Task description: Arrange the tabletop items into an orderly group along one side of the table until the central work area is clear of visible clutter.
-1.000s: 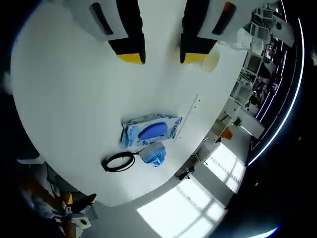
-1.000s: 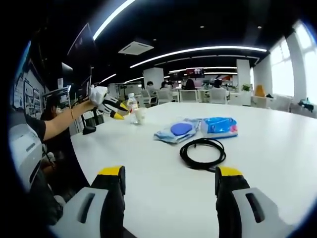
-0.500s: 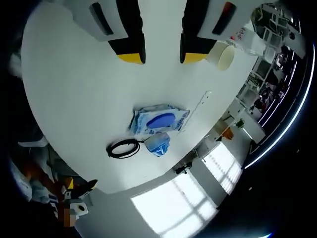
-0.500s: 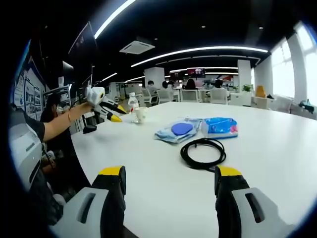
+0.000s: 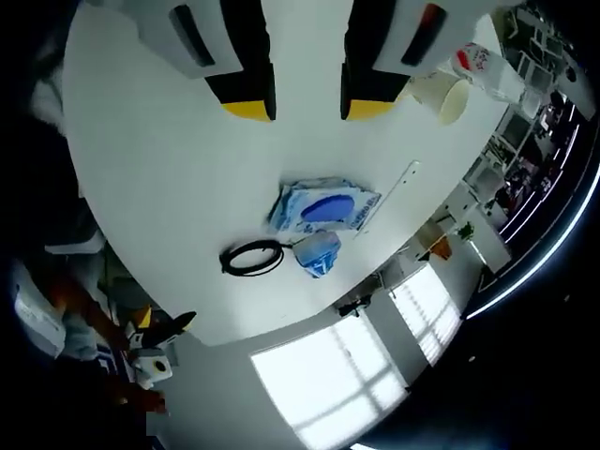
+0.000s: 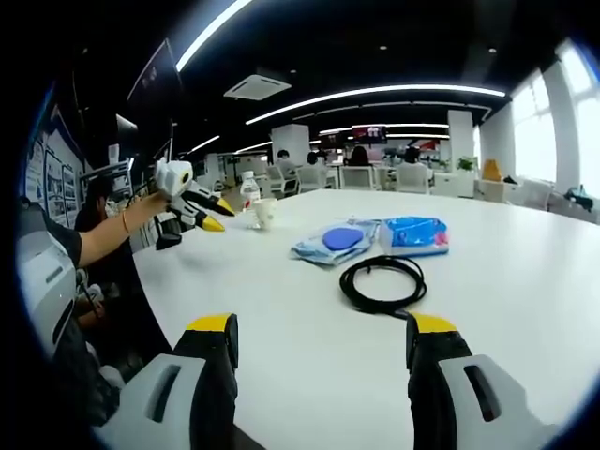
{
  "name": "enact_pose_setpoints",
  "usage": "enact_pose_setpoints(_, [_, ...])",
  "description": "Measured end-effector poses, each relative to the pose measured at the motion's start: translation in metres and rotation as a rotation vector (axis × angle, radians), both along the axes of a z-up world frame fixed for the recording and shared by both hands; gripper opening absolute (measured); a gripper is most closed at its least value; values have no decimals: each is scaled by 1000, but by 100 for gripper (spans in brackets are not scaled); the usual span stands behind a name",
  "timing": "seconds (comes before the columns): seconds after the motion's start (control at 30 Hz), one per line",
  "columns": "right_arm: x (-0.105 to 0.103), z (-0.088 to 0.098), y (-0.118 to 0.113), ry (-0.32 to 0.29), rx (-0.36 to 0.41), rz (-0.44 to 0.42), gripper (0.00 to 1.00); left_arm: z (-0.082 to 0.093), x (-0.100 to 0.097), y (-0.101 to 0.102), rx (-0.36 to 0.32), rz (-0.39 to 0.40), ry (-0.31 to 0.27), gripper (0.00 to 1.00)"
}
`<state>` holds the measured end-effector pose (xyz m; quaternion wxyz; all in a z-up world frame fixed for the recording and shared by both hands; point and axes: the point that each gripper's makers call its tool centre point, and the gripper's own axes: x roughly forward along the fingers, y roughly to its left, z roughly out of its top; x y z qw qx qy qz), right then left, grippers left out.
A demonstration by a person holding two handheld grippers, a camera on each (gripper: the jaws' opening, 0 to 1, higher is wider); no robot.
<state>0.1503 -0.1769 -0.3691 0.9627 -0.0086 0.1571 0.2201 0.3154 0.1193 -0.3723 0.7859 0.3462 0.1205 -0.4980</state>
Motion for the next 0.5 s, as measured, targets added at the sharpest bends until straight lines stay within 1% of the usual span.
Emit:
enact_pose_setpoints(0.13, [-1, 2, 0, -5, -2, -1, 70, -4, -3, -1, 13, -3, -1, 26])
enact_pose_setpoints(0.5, [0, 5, 3, -10, -9, 11, 70, -14, -18, -16, 6, -35, 25, 26])
